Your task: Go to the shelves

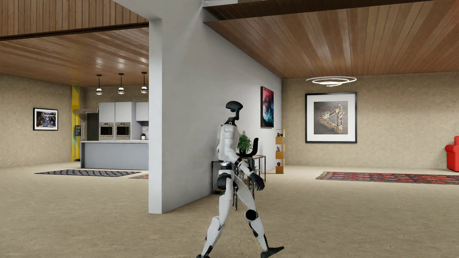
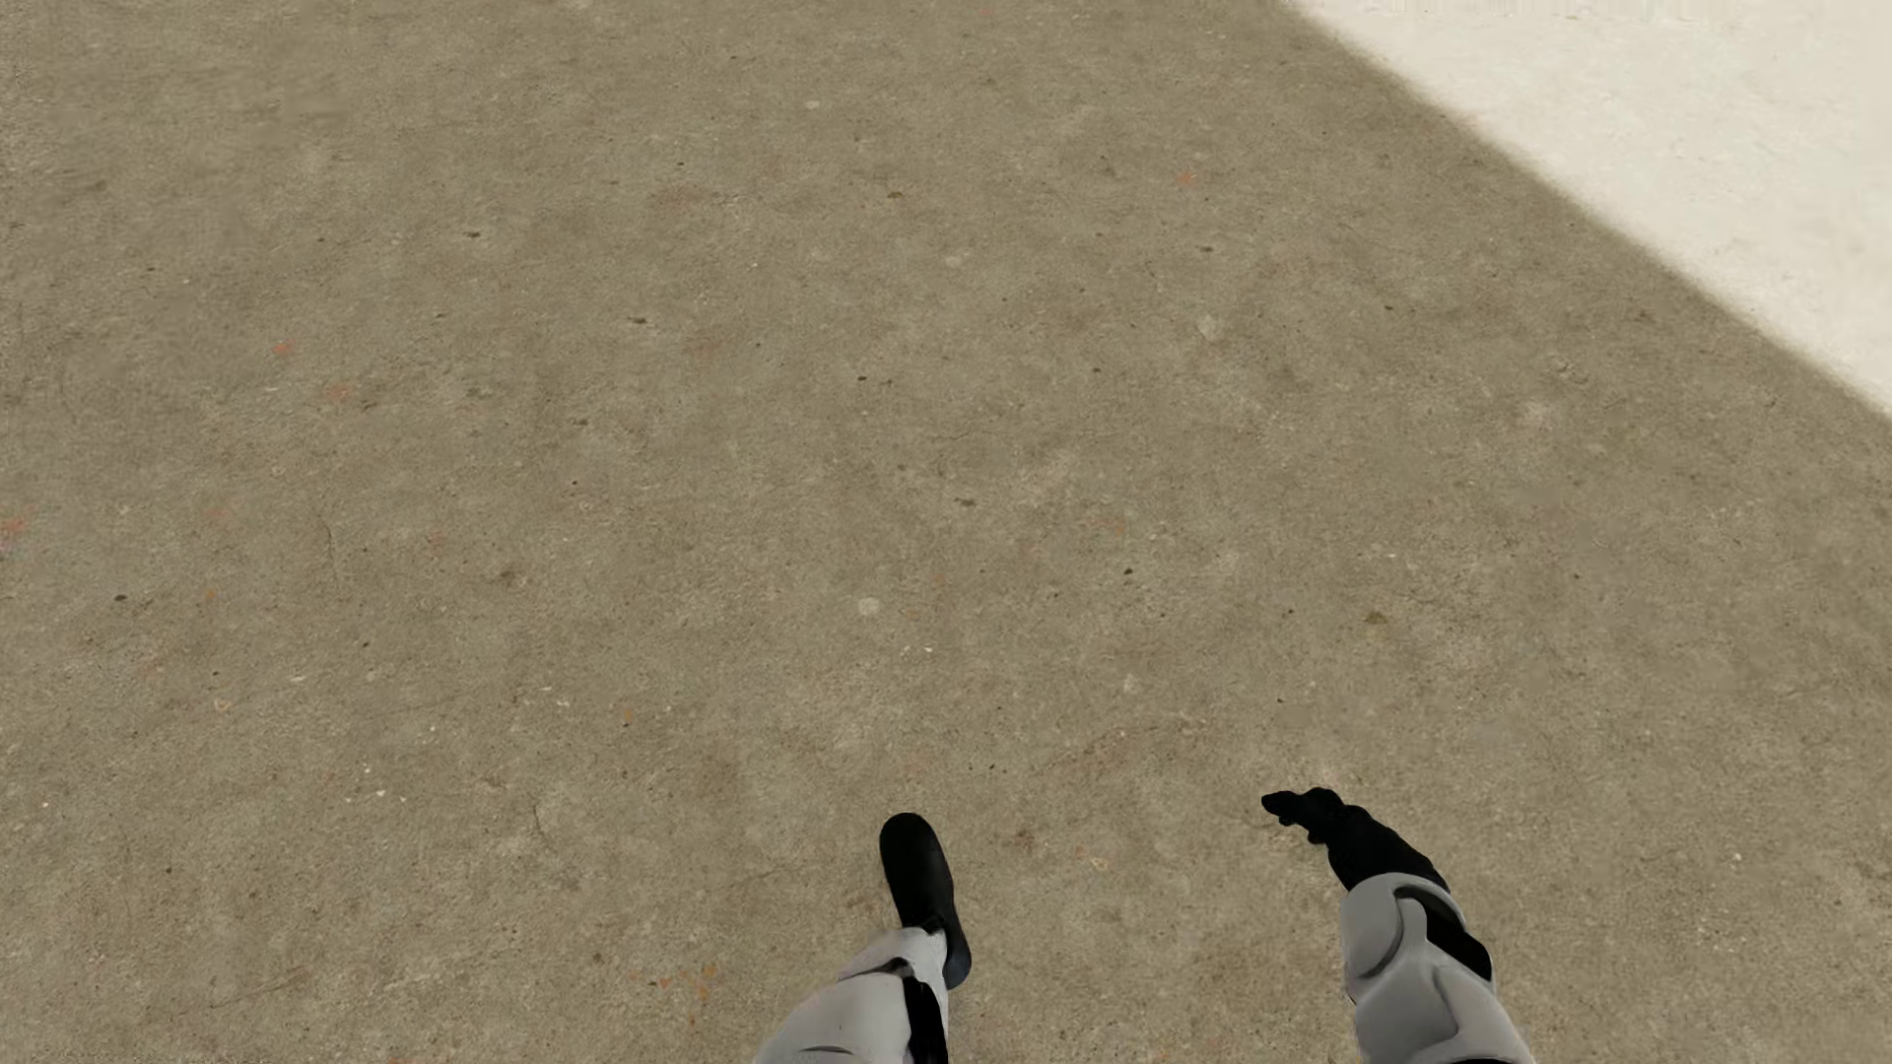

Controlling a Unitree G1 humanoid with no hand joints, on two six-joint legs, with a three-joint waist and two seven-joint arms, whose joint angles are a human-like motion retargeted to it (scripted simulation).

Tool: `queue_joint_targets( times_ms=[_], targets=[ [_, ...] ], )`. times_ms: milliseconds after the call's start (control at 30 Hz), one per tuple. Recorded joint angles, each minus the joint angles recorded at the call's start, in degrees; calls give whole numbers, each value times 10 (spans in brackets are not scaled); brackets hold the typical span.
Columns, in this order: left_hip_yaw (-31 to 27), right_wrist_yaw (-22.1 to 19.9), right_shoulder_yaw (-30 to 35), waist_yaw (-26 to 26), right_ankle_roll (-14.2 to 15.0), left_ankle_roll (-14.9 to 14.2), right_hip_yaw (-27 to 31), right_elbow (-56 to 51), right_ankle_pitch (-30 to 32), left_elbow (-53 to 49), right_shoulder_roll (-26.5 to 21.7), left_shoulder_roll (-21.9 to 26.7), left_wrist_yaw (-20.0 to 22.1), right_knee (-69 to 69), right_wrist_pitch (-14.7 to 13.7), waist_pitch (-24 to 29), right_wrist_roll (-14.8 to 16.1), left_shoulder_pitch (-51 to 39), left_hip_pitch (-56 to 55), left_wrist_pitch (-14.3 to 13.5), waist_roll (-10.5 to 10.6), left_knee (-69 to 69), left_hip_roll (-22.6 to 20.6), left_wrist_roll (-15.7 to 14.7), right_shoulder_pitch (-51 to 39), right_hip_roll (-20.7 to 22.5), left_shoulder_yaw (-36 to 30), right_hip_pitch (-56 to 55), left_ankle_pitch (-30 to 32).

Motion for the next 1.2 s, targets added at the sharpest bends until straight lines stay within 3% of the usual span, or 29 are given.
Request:
queue_joint_targets(
  times_ms=[33,67,100,133,167,267,333,400,500,567,600,633,667,700,733,767,833,867,900,933,967,1000,1033,1133,1200],
  targets=[
    [46,-1,0,-2,7,10,-16,-6,-14,1,1,-2,-17,5,-1,0,2,2,10,-6,0,32,8,22,-2,5,-8,25,15],
    [62,6,1,1,12,57,-24,-10,-16,-6,3,-13,-31,16,-3,1,4,0,13,-12,-4,87,14,32,2,4,-2,46,8],
    [85,9,9,5,16,126,-23,-11,3,-18,7,-31,-40,35,-6,1,-2,2,25,-16,-11,117,21,36,9,-2,14,65,13],
    [98,8,19,10,11,172,-15,-7,43,-36,13,-54,-31,76,-9,1,-10,6,45,-9,-20,133,24,33,19,-16,39,72,47],
    [100,7,21,14,15,184,-8,-3,98,-52,19,-79,-10,148,-8,1,-16,4,58,-3,-30,154,19,24,35,-39,65,57,54],
    [75,23,-4,7,-9,185,62,5,260,-29,37,-121,31,483,7,3,-5,-54,110,23,-60,194,-37,19,103,-110,94,-82,-4],
    [42,42,-19,-6,-21,185,129,23,199,2,43,-112,45,617,25,3,-3,-115,171,14,-71,168,-89,55,144,-121,63,-191,-28],
    [-16,50,-40,-25,-44,184,158,35,201,2,52,-91,48,646,40,1,-4,-179,232,-33,-76,134,-137,88,188,-156,25,-280,-43],
    [-133,43,-73,-51,-94,182,136,27,184,-63,78,-49,25,499,44,-2,12,-271,305,-138,-84,115,-187,103,252,-190,-46,-365,-77],
    [-193,43,-74,-59,-80,181,104,25,205,-132,94,-16,23,264,38,-2,10,-317,344,-165,-91,107,-204,110,279,-165,-84,-380,-102],
    [-214,51,-70,-60,-53,180,113,26,224,-167,98,-2,27,116,38,-1,6,-330,363,-165,-94,99,-207,109,284,-127,-96,-375,-113],
    [-226,63,-64,-60,-31,181,149,24,219,-198,98,8,36,-29,39,-1,-2,-334,384,-163,-95,90,-208,96,287,-80,-100,-362,-122],
    [-230,71,-61,-58,39,180,174,20,207,-218,94,18,45,-90,39,2,-9,-333,405,-162,-95,90,-208,80,287,-43,-101,-367,-131],
    [-228,72,-64,-56,57,180,187,14,211,-226,90,24,53,-98,39,4,-9,-329,425,-154,-95,96,-208,59,285,-12,-96,-372,-139],
    [-226,64,-70,-57,58,181,211,7,219,-218,85,25,60,-62,37,6,-8,-323,445,-144,-93,105,-207,31,283,12,-89,-378,-143],
    [-229,51,-85,-61,39,181,240,-3,230,-188,84,23,53,-5,37,6,-4,-322,465,-126,-90,124,-208,10,285,30,-89,-383,-133],
    [-243,13,-130,-72,-18,179,221,-28,278,-88,99,18,24,90,40,4,28,-327,490,-83,-79,179,-200,14,298,17,-106,-377,-70],
    [-246,-4,-151,-77,-35,161,195,-33,238,-28,106,12,8,144,42,4,47,-327,480,-55,-70,242,-194,35,304,0,-119,-379,-18],
    [-242,-15,-167,-83,-43,92,170,-28,194,28,113,9,-9,187,47,4,66,-323,446,-28,-62,339,-183,64,302,-16,-134,-377,29],
    [-228,-11,-169,-87,-46,-15,146,-13,159,72,113,8,-36,209,57,5,72,-312,398,-16,-53,448,-165,92,293,-33,-150,-365,72],
    [-202,-2,-160,-89,-45,-40,122,7,132,91,107,9,-48,214,69,5,64,-294,341,-15,-45,545,-130,115,278,-48,-160,-344,120],
    [-178,11,-144,-86,-44,-14,100,27,111,90,98,10,-44,212,80,5,48,-269,281,-19,-36,618,-86,126,257,-59,-158,-320,103],
    [-159,25,-119,-78,-40,9,82,45,94,70,84,8,-23,201,76,5,27,-236,223,-20,-28,666,-48,116,235,-66,-138,-292,67],
    [-121,38,-47,-40,-33,37,41,71,59,-11,44,7,31,147,48,5,-33,-122,78,-23,-12,661,25,20,168,-64,-49,-202,36],
    [-97,24,-26,-19,-27,60,16,64,33,-37,28,0,41,118,32,4,-30,-77,5,-16,-8,542,39,-38,112,-59,-16,-152,22]
  ],
)
